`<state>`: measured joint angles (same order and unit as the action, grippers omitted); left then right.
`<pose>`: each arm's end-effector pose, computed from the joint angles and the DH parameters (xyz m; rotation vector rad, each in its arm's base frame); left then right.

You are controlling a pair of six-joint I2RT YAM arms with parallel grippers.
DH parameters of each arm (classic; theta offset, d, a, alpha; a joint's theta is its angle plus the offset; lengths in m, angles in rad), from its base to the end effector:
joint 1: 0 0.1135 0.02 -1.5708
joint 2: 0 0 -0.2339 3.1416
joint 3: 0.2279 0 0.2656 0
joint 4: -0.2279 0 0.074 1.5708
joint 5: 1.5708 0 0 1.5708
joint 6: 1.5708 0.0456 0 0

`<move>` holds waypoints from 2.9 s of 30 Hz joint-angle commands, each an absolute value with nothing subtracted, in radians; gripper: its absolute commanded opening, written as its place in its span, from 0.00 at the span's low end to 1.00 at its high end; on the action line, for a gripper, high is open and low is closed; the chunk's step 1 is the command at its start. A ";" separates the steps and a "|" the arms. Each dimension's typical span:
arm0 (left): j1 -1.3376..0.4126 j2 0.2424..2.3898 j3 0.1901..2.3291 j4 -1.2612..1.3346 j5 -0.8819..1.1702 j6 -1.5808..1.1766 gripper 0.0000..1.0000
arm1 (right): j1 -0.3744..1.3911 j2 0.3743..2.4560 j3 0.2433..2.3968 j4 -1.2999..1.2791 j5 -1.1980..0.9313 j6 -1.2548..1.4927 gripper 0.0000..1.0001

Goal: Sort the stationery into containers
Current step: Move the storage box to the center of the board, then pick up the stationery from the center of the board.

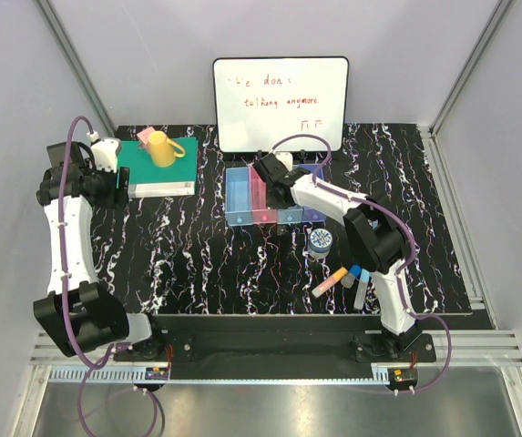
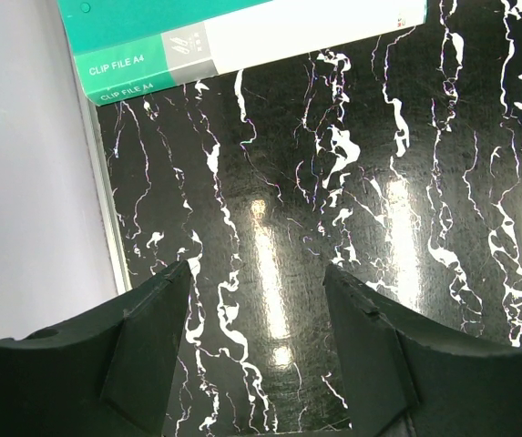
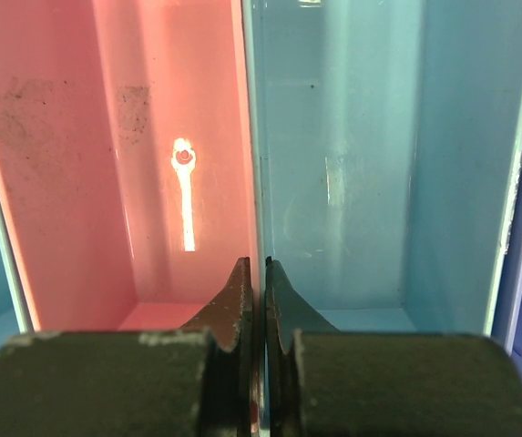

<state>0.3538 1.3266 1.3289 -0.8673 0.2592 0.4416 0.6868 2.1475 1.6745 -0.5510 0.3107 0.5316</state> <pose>0.2842 0.0925 0.3112 0.2200 2.3880 0.0539 0.3694 0.2849 0.1448 -0.0850 2.5211 0.0807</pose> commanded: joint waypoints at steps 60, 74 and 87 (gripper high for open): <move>0.183 1.019 1.193 -0.986 0.284 0.707 0.99 | 0.620 1.441 1.321 -0.792 0.031 -0.255 1.00; 0.160 0.913 1.209 -1.051 0.247 0.709 0.99 | 0.523 1.396 1.065 -0.724 -0.110 -0.199 1.00; 0.156 0.983 1.230 -1.035 0.267 0.687 0.99 | 0.522 1.505 1.088 -0.652 -0.129 -0.213 1.00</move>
<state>0.1585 0.9886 1.1896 -1.0615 0.2611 0.7052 0.5224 1.4780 1.0603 -0.7139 -0.1566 -0.2085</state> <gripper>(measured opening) 0.987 0.994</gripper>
